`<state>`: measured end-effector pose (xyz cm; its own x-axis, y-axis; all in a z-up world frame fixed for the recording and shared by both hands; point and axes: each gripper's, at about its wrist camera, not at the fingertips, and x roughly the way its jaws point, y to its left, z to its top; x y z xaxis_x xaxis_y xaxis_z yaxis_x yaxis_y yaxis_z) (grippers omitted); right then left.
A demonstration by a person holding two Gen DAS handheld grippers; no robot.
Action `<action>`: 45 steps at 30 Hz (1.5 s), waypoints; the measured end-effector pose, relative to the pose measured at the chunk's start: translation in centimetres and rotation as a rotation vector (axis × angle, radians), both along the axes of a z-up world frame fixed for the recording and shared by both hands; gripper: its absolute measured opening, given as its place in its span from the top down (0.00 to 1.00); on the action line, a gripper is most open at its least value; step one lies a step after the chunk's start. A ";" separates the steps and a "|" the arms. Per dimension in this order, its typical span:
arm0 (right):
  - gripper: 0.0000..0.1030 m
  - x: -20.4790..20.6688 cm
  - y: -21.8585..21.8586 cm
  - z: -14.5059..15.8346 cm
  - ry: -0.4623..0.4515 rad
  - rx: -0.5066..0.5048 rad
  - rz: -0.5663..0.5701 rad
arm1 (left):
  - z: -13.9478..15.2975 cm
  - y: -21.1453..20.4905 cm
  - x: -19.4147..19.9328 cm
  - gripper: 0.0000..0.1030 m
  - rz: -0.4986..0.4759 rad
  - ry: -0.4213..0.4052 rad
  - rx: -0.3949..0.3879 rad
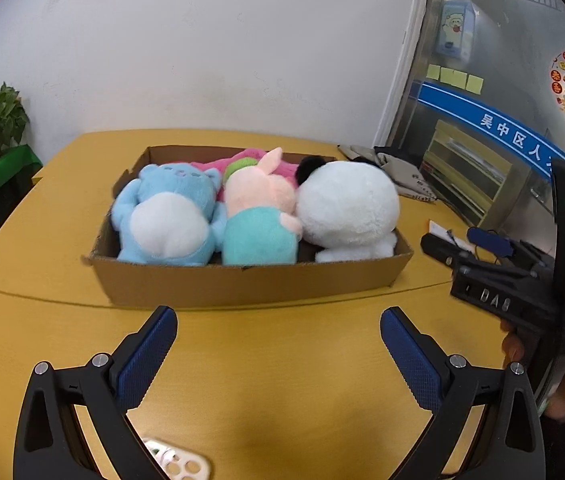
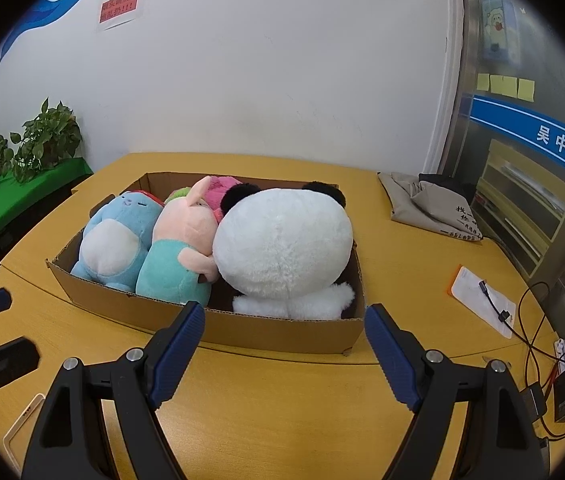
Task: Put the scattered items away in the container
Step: 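Move the right gripper toward the white phone case on the table, then close the right gripper on the rim of the white phone case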
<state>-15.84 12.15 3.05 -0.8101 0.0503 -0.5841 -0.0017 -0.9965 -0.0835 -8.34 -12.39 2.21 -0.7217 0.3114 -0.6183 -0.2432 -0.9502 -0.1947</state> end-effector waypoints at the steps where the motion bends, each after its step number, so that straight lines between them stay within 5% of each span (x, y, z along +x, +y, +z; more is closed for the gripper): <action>1: 0.20 0.0 -0.1 -0.1 -0.005 -0.005 0.007 | -0.4 -0.7 0.4 0.00 0.018 -0.012 -0.009; 7: 0.20 0.3 -2.7 -1.9 -0.074 -0.035 0.168 | -3.7 -6.7 3.8 0.00 0.148 -0.130 0.006; 18: 0.20 3.4 -15.9 -8.6 -0.290 0.007 0.731 | -11.1 -13.6 10.6 0.02 0.310 -0.407 0.060; 21: 0.22 3.6 -18.2 -9.7 -0.338 -0.020 0.805 | -12.9 -13.9 11.1 0.14 0.306 -0.489 0.114; 25: 0.31 3.1 -20.3 -11.4 -0.376 -0.006 0.828 | -13.4 -13.0 11.1 0.32 0.282 -0.504 0.114; 27: 0.62 2.9 -20.8 -12.5 -0.405 0.017 0.822 | -13.4 -12.4 10.9 0.45 0.272 -0.502 0.095; 30: 0.79 2.8 -20.6 -14.1 -0.457 0.017 0.814 | -13.4 -12.2 10.6 0.75 0.273 -0.503 0.071; 32: 0.79 3.1 -20.4 -14.0 -0.426 0.048 0.808 | -13.6 -12.7 10.3 0.91 0.291 -0.512 0.077; 34: 0.79 3.0 -19.8 -14.0 -0.434 0.037 0.799 | -13.7 -13.2 10.1 0.91 0.298 -0.517 0.097; 36: 0.92 2.8 -19.1 -13.9 -0.435 0.029 0.776 | -13.7 -13.1 9.8 0.91 0.290 -0.514 0.095; 45: 0.93 1.2 -15.1 -10.1 -0.299 0.017 0.679 | -8.8 -10.9 4.7 0.91 0.187 -0.390 0.072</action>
